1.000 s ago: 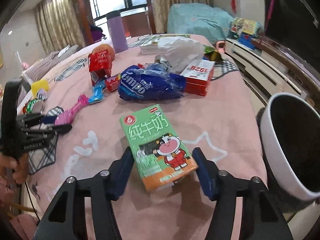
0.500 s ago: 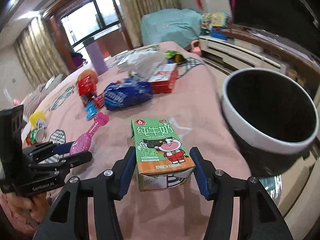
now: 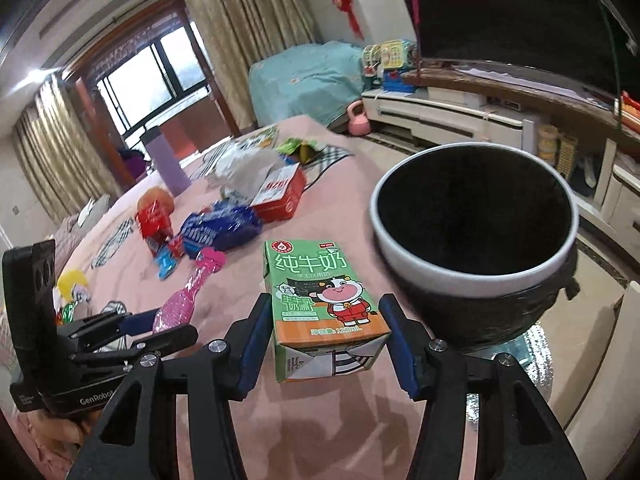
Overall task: Collect trash
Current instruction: 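Carry both items over the bin and open both tools to drop them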
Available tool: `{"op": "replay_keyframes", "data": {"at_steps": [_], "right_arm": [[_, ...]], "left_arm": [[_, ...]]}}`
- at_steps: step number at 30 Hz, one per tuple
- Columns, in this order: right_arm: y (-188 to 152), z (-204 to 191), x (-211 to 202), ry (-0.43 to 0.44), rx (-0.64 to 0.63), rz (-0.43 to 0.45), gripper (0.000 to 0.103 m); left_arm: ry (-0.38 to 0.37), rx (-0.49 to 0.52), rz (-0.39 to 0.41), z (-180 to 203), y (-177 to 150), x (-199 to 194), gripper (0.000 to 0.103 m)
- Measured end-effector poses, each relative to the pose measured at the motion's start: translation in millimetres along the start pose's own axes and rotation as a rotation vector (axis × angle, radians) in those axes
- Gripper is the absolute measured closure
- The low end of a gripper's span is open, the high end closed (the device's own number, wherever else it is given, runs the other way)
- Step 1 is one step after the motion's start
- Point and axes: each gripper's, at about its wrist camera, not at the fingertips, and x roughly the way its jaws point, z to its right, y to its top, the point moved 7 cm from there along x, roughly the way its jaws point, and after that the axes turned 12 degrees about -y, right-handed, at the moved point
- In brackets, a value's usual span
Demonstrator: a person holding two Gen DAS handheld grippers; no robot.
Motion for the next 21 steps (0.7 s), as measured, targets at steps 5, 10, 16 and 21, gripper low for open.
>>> {"op": "replay_keyframes", "data": {"at_steps": [5, 10, 16, 21], "right_arm": [[5.8, 17.2, -4.1, -0.028, 0.03, 0.017, 0.048], [11.9, 34.4, -6.9, -0.052, 0.058, 0.03, 0.048], [22.4, 52.4, -7.5, -0.084, 0.076, 0.048, 0.048], [28.9, 69.0, -4.5, -0.108, 0.099, 0.053, 0.051]], "left_arm": [[-0.02, 0.025, -0.003, 16.5, 10.0, 9.0, 0.058], [-0.041, 0.056, -0.001, 33.4, 23.4, 16.8, 0.058], [-0.065, 0.085, -0.003, 51.9, 41.1, 28.8, 0.058], [-0.081, 0.105, -0.017, 64.8, 51.1, 42.6, 0.058]]}}
